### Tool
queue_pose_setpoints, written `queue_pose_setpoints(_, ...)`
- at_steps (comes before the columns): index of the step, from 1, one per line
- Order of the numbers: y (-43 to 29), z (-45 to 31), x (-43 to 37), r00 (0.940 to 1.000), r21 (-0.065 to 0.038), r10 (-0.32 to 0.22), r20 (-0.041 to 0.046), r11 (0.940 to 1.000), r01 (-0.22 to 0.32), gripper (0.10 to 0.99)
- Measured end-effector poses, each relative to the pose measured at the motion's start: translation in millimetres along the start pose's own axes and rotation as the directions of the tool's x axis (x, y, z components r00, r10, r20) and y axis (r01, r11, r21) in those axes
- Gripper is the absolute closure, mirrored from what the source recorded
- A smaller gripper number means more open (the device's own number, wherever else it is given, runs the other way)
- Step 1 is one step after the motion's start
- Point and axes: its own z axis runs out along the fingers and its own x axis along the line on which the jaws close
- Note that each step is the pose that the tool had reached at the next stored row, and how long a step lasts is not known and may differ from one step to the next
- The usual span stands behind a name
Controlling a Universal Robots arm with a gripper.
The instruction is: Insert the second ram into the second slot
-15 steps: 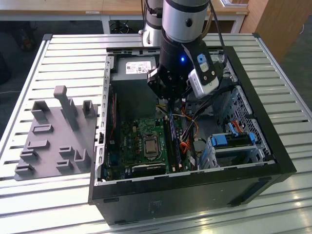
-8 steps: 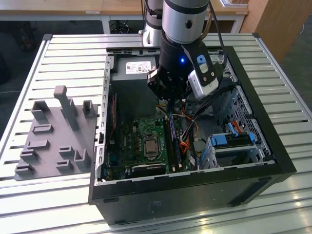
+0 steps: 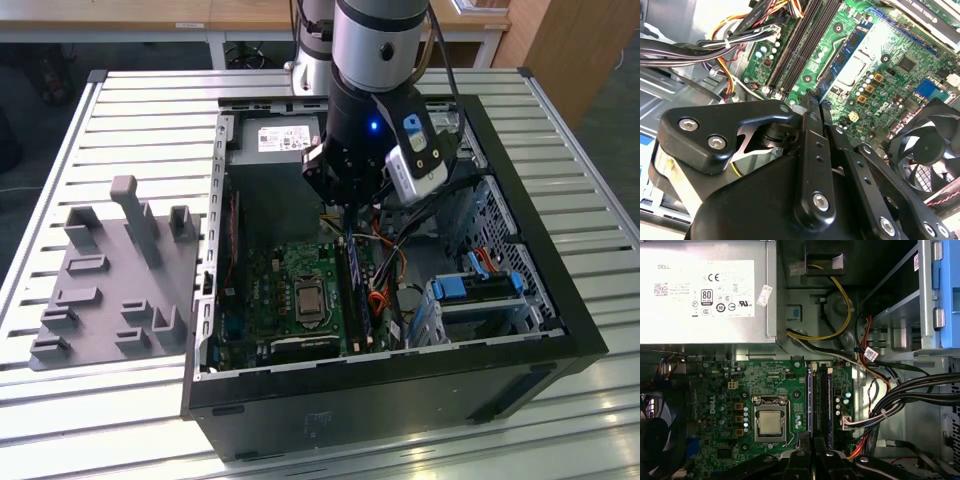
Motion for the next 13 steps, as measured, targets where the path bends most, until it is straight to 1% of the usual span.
queue_pose_setpoints(6,-0.1,1.6,0.0,0.9998,0.0,-0.02,-0.0008,0.9998,0.02,0.949)
queue_pose_setpoints(13,-0.2,3.6,0.0,0.9998,0.0,-0.021,-0.0008,0.9998,0.021,0.949)
